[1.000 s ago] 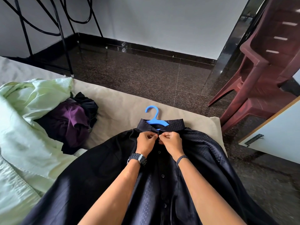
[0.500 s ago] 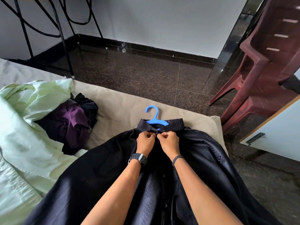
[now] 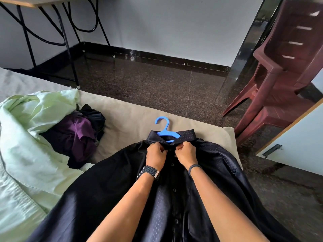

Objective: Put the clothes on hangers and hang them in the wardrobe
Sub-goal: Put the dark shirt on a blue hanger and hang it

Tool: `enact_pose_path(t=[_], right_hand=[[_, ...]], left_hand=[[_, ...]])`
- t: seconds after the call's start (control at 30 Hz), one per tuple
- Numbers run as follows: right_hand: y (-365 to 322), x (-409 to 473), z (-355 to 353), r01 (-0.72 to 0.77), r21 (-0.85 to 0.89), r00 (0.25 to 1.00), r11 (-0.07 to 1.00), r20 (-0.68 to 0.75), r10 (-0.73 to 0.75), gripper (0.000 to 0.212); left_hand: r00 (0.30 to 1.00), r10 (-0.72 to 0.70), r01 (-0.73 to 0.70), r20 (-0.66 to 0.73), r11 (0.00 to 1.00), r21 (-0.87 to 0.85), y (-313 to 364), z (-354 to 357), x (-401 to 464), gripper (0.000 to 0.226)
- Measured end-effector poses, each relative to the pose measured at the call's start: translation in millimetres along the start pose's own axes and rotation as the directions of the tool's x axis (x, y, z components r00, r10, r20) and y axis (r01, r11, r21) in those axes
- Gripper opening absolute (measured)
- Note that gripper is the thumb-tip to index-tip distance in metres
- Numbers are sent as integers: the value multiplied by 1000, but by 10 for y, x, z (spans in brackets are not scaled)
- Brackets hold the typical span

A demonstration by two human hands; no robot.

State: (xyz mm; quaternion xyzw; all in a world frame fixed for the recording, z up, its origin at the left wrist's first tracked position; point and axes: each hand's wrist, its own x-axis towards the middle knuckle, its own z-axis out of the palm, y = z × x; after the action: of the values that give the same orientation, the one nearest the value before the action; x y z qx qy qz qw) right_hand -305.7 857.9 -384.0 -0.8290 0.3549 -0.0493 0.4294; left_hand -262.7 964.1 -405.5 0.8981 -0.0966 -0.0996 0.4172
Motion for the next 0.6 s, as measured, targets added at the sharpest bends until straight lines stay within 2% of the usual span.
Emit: enact_pose_path(t=[0.1, 0.17, 0.2, 0.23, 0.3, 0.37, 0.4, 0.5, 0.53, 0.6], right_hand=[[19, 18, -154, -104, 144, 993, 984, -40, 111, 14], [58, 76, -283, -141, 318, 971, 937, -140, 193, 16], [81, 109, -347, -125, 341, 959, 932, -197, 201, 16], [84, 140, -402, -88, 287, 952, 954, -258, 165, 19], [35, 159, -492, 29, 97, 952, 995, -306, 2, 23], [-33, 210, -507, 159, -63, 953, 985, -250, -170, 24], [-80, 230, -497, 195, -135, 957, 971, -189, -219, 27], [-107, 334, -427, 230, -350, 971, 908, 16, -240, 45], [-91, 364, -422, 247, -415, 968, 876, 62, -244, 45], [-47, 399, -459, 304, -517, 952, 800, 127, -279, 29]], left_hand=[[999, 22, -24, -35, 999, -39, 17, -192, -84, 15], [985, -24, -4, -173, 988, -157, 41, -350, -126, 26], [967, -49, -5, -248, 978, -210, 48, -417, -113, 27], [951, -55, -21, -304, 971, -240, 61, -466, -77, 27], [945, 9, -76, -326, 978, -193, 99, -499, 70, 20], [968, 107, -129, -229, 988, -83, 123, -456, 274, 16], [979, 144, -150, -146, 988, -31, 129, -427, 360, 22], [975, 197, -212, 103, 962, 174, 67, -344, 537, 37], [970, 191, -225, 152, 942, 249, 26, -339, 559, 36], [972, 159, -205, 171, 932, 298, -55, -363, 555, 29]])
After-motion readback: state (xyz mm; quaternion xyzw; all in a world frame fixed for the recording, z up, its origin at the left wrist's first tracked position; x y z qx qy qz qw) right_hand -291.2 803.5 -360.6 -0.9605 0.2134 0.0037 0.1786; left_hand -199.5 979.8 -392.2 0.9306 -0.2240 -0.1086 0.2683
